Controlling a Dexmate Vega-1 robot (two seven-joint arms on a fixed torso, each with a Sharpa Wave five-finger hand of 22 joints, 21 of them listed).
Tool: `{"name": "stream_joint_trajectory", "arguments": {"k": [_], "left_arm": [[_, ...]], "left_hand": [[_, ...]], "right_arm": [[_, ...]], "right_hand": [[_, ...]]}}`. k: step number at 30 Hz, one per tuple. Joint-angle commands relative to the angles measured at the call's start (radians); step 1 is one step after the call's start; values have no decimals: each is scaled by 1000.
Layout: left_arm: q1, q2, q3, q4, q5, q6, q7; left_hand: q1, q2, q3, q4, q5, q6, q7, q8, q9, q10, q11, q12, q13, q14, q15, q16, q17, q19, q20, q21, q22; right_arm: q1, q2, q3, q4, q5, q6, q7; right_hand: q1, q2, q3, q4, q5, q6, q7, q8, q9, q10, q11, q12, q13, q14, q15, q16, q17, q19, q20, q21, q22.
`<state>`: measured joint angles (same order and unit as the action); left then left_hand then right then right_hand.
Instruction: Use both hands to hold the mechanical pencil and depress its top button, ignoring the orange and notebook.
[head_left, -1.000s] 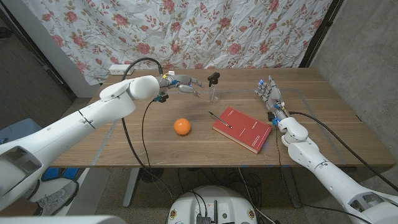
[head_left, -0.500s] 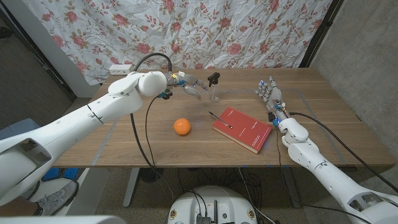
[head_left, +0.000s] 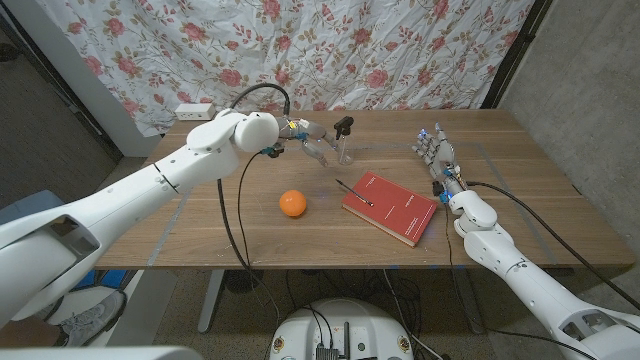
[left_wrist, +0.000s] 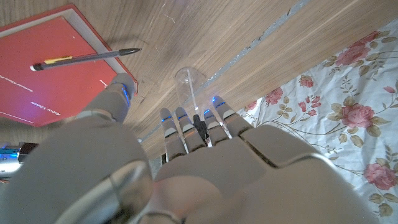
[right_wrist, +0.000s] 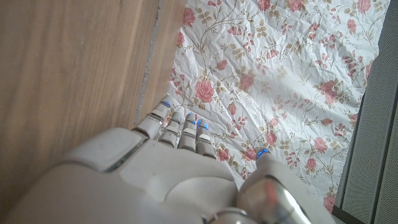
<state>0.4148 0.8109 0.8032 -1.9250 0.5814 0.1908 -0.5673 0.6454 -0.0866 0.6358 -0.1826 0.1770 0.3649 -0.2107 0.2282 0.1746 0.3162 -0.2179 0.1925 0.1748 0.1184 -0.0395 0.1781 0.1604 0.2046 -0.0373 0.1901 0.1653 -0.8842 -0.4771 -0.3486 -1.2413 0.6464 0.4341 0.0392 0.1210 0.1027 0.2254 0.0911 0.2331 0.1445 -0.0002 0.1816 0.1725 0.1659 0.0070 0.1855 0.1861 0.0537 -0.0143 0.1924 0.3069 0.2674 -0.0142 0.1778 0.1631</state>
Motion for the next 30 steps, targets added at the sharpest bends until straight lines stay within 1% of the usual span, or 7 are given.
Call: {"name": "stream_joint_trajectory", "arguments": {"k": [1,7,10,13,21,22,30], "left_arm": [[-6,-42,20,21,109,-45,-41],[-15,-57,35,32,158,-72,-49],[-10,-62,35,37,175,-85,-37],[-7,-69,39,40,202,-92,-30],[-2,-94,48,60,249,-113,-13],[-2,-97,49,62,256,-115,-11],[-3,-127,69,95,289,-133,-9]], "left_hand": [[16,0,-7,2,3,14,0,-1,3,12,-1,-3,2,14,-156,6,6,15,-94,9,3],[22,-1,-12,3,3,16,0,-2,3,14,-1,-3,2,19,-157,5,6,17,-92,8,4],[29,-2,-17,2,3,19,0,-3,4,22,-2,-2,2,24,-157,6,6,21,-85,8,4],[36,-3,-21,2,3,23,1,-2,4,27,-2,-1,2,30,-156,6,6,22,-85,7,4],[69,-10,-36,0,4,47,1,1,5,63,-3,3,3,44,-158,6,6,32,-86,5,4],[85,-10,-44,1,4,58,0,2,5,78,-3,3,3,51,-158,5,6,34,-86,3,4],[98,-8,-51,3,5,68,1,2,5,95,-3,4,3,60,-157,6,6,43,-86,4,4]], "right_arm": [[-2,1,7,5,5,8,2],[-12,-5,12,-11,7,8,-3],[-19,-6,16,-18,10,10,-8],[-26,-9,19,-26,10,11,-12],[-40,-15,24,-39,12,9,-19],[-41,-16,24,-40,11,9,-20],[-50,-25,27,-48,12,3,-21]], "right_hand": [[-6,0,9,-1,5,7,-4,5,2,7,-4,6,1,3,8,4,1,0,1,6,3],[-7,1,10,-2,6,9,-6,6,2,7,-4,6,1,3,11,5,-2,-1,1,6,3],[-8,1,11,-2,6,10,-7,6,2,7,-5,6,1,3,13,5,-4,-1,2,7,3],[-9,1,11,-2,6,10,-8,6,2,8,-5,6,1,4,14,6,-6,-1,2,7,3],[-10,3,13,-2,6,13,-9,6,2,11,-5,7,1,3,13,6,-9,-1,3,7,3],[-11,4,14,-2,6,14,-11,6,2,11,-4,7,1,2,12,6,-10,-1,3,7,3],[-12,5,16,-2,7,16,-12,7,2,10,-5,7,1,3,14,8,-13,-1,3,7,3]]}}
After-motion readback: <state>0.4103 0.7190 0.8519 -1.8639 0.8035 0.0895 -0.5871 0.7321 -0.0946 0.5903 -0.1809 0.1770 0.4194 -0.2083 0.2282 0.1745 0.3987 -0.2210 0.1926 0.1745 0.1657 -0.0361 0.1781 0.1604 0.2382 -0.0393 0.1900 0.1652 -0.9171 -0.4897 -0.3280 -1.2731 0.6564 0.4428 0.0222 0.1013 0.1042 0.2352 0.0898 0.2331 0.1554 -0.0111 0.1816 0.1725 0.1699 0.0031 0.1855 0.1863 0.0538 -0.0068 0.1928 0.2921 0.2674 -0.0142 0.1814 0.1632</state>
